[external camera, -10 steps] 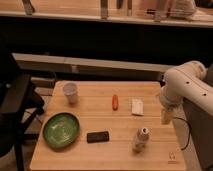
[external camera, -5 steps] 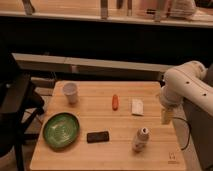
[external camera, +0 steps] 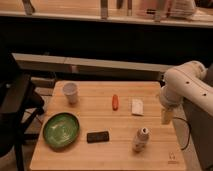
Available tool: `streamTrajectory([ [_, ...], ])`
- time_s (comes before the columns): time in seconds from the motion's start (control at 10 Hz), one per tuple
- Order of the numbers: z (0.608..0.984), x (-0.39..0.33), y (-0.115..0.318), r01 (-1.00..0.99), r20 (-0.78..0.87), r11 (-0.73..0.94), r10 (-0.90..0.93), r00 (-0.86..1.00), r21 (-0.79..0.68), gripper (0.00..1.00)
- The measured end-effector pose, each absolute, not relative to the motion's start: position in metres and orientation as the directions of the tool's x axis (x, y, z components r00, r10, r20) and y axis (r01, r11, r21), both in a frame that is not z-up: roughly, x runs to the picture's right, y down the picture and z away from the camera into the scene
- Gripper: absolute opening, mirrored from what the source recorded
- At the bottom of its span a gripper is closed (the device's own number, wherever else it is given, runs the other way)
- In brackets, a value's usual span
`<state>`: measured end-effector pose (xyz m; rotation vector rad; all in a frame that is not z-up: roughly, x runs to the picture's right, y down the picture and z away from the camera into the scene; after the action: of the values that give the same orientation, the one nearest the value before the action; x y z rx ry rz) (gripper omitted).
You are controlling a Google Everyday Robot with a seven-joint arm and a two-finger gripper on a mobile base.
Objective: Knock the bottle over
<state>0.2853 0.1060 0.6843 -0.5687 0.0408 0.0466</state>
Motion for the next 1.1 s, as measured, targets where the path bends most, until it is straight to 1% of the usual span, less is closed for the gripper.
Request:
streamTrajectory([
  [0.5, 0.684, 0.285, 0.107, -0.053, -0.051, 0.842, 0.031, 0.998, -0.538, 0.80],
  [0.7, 0.687, 0.279, 0.120, -0.046, -0.051, 0.840, 0.023, 0.998, -0.540, 0.80],
  [1.1, 0.688, 0.275, 0.127, -0.039, -0.053, 0.839, 0.013, 0.999, -0.542, 0.80],
])
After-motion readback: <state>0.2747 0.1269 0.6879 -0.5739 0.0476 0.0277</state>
